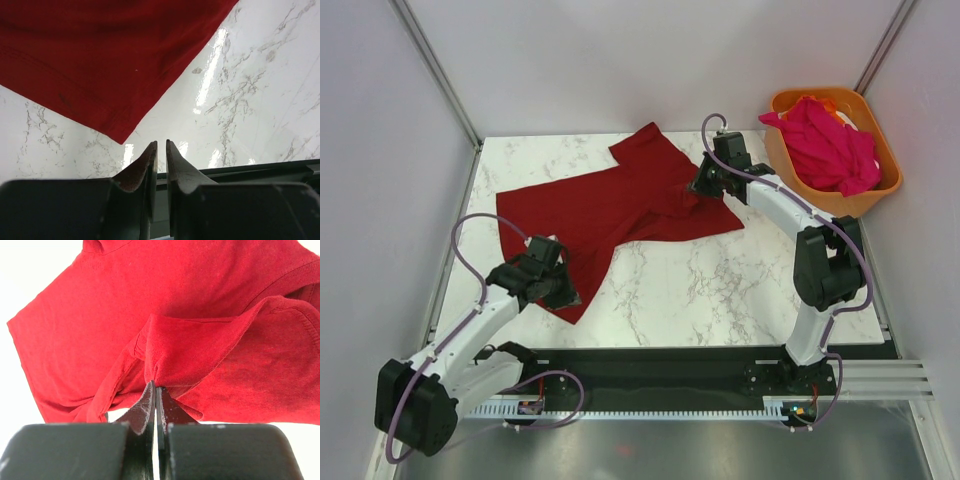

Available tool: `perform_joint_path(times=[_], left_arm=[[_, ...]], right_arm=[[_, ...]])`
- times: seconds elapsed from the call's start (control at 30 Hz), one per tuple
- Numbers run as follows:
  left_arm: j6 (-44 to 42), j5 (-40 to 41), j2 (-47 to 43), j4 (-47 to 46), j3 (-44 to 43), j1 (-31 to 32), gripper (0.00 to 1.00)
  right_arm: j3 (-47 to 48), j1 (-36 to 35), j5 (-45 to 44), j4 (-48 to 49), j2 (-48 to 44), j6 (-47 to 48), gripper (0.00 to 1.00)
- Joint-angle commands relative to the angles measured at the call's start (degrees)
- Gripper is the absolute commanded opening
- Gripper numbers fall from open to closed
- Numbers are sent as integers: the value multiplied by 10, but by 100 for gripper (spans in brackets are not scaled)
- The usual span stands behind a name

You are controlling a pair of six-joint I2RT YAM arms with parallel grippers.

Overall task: Fold and stack the t-shirts
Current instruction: Fold the tshirt

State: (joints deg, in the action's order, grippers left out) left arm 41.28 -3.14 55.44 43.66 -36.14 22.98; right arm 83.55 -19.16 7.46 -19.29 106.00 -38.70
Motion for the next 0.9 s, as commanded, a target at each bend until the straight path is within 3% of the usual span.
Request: perform_joint_path(times=[0.0,0.03,0.07,0.1,0.13,0.2,0.23,0.27,0.3,0.33,0.37,0.4,0.43,0.47,0.53,0.57,0.6,0.63,0.83,0.87], left_arm=[[12,-6,-31,-9,-5,3,19],[12,-6,-45,-9,-12,3,19],[24,1,-57,-14,-18,3,5],[45,90,-73,-41,-25,3,26],[36,105,-79,-41,-41,3,3],[15,110,-87,-41,-60,3,2],[8,109,-86,-40,-68,3,8],[4,103,-86,-41,-75,2,48],[-7,95,-85,-40,-88,3,99],[-8,86,-82,-41,-91,3,100],[-10,83,-81,-41,-93,2,98],[-9,79,-80,-41,-94,2,74],[-7,81,-81,-41,-93,2,33],[-1,87,-80,-38,-91,2,3],[10,86,-82,-40,-82,2,3],[10,87,-80,-39,-80,2,58],[12,84,-78,-39,-74,2,85],[13,80,-75,-38,-72,3,100],[26,75,-61,-31,-53,2,100],[26,74,-61,-30,-49,3,93]], right_arm=[[-1,2,-4,9,-19,11,0],[-1,1,-4,10,-18,13,0],[-1,2,-5,10,-18,13,0],[0,1,-4,9,-19,13,0],[0,2,-3,9,-19,14,0],[-1,1,-2,9,-22,14,0],[-1,1,0,9,-22,14,0],[-1,2,2,9,-24,13,0],[-1,1,2,9,-25,14,0],[-1,1,2,9,-26,14,0],[-1,0,2,9,-27,15,0],[-1,2,2,9,-27,14,0],[-1,1,3,10,-27,15,0],[-1,2,4,9,-28,15,0],[-3,1,4,9,-29,15,0],[-4,0,5,8,-30,15,0],[-5,1,4,8,-31,15,0],[-7,1,4,9,-32,15,0],[-9,1,4,9,-33,15,0],[-10,2,4,8,-33,16,0]])
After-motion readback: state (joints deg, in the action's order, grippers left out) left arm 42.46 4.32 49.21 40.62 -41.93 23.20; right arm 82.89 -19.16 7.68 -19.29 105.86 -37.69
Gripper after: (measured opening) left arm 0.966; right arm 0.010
